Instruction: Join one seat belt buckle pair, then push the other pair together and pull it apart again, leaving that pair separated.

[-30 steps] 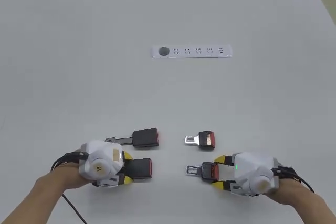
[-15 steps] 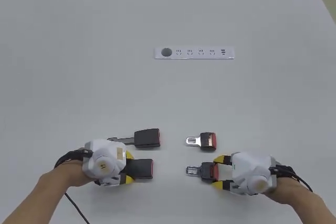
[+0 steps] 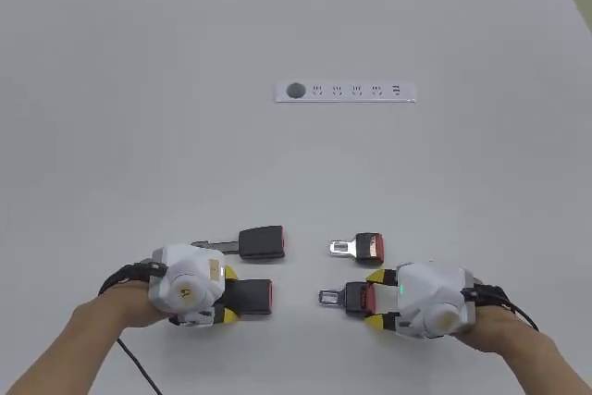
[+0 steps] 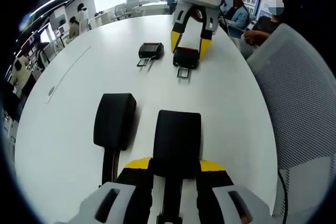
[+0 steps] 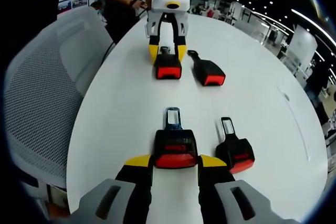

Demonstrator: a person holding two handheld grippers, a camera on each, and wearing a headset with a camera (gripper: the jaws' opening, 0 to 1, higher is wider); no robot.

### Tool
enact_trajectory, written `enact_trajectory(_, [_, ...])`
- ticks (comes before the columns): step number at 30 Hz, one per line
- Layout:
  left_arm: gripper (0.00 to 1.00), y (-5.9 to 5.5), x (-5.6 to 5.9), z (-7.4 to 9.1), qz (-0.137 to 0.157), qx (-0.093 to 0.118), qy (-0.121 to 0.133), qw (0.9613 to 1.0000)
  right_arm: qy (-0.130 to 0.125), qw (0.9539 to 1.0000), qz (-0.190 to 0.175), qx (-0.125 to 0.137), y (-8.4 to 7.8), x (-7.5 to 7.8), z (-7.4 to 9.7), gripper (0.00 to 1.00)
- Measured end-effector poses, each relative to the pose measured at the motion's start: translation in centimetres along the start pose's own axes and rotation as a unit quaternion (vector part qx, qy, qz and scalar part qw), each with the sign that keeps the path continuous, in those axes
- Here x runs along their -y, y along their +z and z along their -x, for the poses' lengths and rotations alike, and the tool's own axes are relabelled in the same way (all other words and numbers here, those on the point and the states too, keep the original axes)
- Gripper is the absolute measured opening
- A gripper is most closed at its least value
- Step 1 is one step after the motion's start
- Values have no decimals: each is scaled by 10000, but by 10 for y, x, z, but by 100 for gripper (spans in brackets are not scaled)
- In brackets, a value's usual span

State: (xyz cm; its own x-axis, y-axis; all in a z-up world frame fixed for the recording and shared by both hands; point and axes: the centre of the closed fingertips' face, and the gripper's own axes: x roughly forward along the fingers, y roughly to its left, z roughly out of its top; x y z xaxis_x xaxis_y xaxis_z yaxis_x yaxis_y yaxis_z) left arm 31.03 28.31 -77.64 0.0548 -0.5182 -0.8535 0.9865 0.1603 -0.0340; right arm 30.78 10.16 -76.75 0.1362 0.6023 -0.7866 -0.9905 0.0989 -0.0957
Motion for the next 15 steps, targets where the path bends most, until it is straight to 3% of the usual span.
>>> enact_trajectory(15, [32, 0, 0, 0, 23, -43, -11, 10000, 84, 9999, 79, 127, 21, 0, -16, 30])
